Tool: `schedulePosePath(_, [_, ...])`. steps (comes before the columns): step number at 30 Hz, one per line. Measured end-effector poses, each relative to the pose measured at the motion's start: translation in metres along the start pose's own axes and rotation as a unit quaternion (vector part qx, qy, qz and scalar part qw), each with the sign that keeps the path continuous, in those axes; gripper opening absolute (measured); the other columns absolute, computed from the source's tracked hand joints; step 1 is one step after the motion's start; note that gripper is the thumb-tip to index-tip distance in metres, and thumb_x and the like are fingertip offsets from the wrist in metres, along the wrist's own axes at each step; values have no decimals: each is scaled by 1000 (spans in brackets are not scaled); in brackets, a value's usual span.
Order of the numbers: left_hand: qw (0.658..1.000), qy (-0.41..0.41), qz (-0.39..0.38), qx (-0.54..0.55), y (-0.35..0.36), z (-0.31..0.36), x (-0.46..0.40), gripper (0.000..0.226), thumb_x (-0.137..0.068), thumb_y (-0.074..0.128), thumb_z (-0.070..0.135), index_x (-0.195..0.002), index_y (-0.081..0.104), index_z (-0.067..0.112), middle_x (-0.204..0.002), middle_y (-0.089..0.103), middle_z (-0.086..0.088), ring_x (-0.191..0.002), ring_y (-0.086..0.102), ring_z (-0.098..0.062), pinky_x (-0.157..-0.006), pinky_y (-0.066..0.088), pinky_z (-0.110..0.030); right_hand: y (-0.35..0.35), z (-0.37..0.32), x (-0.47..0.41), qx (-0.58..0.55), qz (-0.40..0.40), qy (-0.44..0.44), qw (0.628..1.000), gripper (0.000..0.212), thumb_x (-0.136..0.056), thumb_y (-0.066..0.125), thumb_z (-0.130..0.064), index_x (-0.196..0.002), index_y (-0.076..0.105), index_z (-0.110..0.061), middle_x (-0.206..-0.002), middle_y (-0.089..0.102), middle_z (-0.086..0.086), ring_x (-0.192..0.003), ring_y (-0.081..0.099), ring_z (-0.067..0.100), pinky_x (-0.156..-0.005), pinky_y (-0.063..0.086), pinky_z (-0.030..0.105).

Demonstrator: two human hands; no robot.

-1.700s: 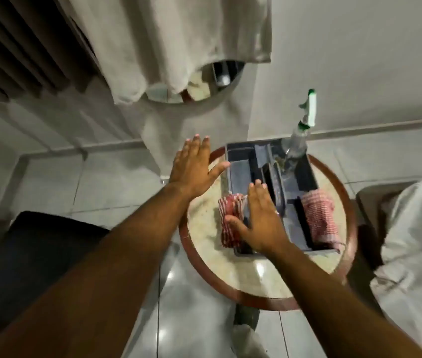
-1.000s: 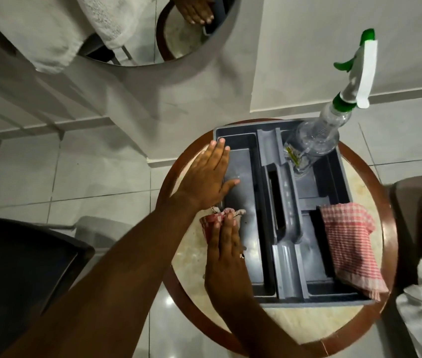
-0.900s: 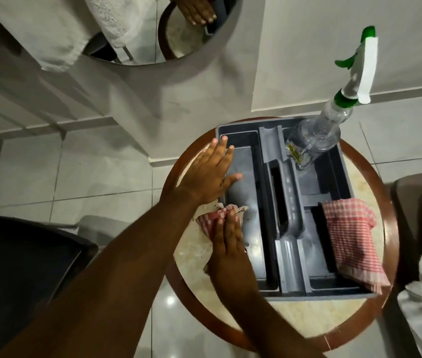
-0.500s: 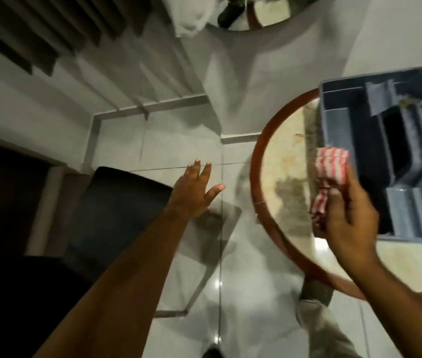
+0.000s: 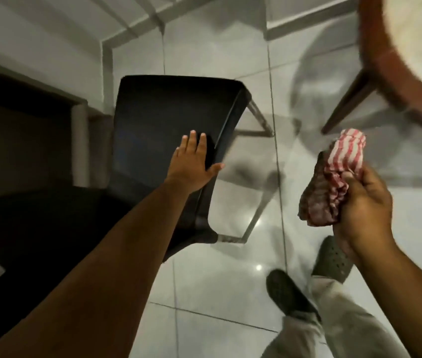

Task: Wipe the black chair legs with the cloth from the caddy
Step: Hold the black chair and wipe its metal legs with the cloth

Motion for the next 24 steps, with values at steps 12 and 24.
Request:
schedulePosePath(12, [977, 107, 176, 49, 71, -34, -13, 92, -103, 47, 50, -166, 15, -9, -176, 7, -40, -166, 4, -61, -137, 5, -57, 12, 217, -14, -141, 6, 172, 975, 15, -103, 48, -14, -96, 61, -15, -60, 39, 4, -41, 31, 17, -47, 33, 24])
schedulePosePath(24, [960, 157, 218, 78, 75, -38, -19, 79, -107, 47, 28, -165, 13, -13, -177, 6, -39, -168, 2, -56, -129, -15, -18, 109, 372, 67, -191, 35, 246, 950, 26, -103, 53, -33, -128, 61, -26, -119, 66, 23, -73, 62, 16, -57, 48, 29])
Point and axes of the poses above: each hand's wrist, its own x-axis away from the middle knuckle, its own y-axis out of the palm, z = x × y, the point moved 7 cm from there along -x, towards the middle knuckle
